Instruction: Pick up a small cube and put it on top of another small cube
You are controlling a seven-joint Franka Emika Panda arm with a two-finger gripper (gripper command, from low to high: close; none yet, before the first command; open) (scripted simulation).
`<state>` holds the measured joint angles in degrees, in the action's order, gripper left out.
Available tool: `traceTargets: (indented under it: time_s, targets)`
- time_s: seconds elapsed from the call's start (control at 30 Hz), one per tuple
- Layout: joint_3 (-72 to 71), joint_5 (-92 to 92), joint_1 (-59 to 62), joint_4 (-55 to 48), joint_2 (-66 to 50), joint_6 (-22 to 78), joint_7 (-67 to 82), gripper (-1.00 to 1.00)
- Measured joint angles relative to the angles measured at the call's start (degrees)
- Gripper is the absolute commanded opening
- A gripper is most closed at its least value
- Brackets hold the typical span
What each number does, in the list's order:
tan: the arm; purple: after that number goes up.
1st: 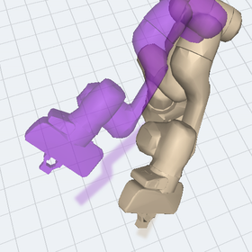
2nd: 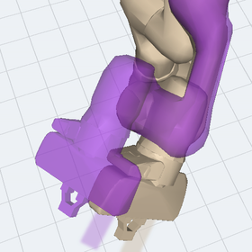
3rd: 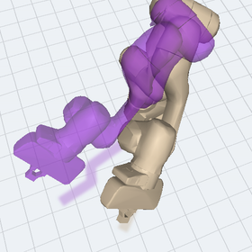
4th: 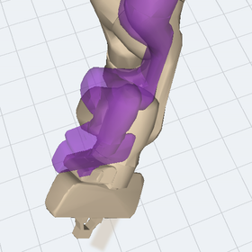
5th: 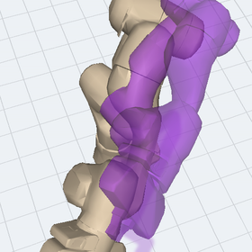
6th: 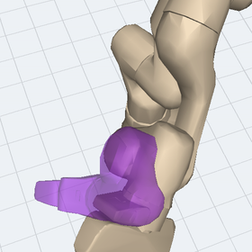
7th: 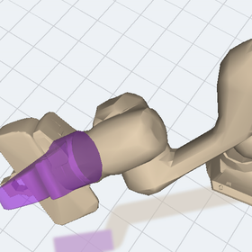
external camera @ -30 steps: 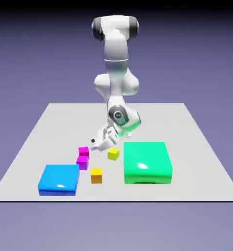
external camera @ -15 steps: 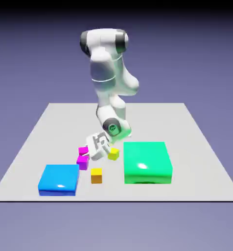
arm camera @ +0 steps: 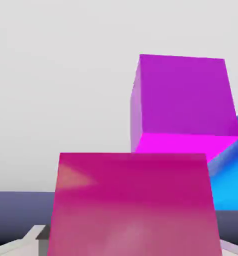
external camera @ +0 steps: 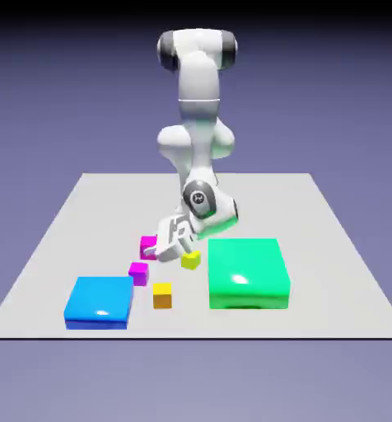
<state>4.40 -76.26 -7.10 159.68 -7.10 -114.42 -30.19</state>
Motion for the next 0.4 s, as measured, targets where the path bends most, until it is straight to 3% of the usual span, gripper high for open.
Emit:
traceTargets:
  time_s: [0.13, 0.27, 0.3, 0.4]
  targets:
    - [4.92, 5.96, -5.31, -3.33, 0.42, 0.04, 3.91, -1.0]
    - [8.56, -3.05, -1.47, -5.26, -7.87, -5.34, -1.87, -1.0]
    - [8.89, -3.86, -1.13, -5.43, -8.61, -5.82, -2.39, 1.0]
    - [7.98, -1.81, -2.09, -4.95, -6.54, -4.5, -1.04, 1.0]
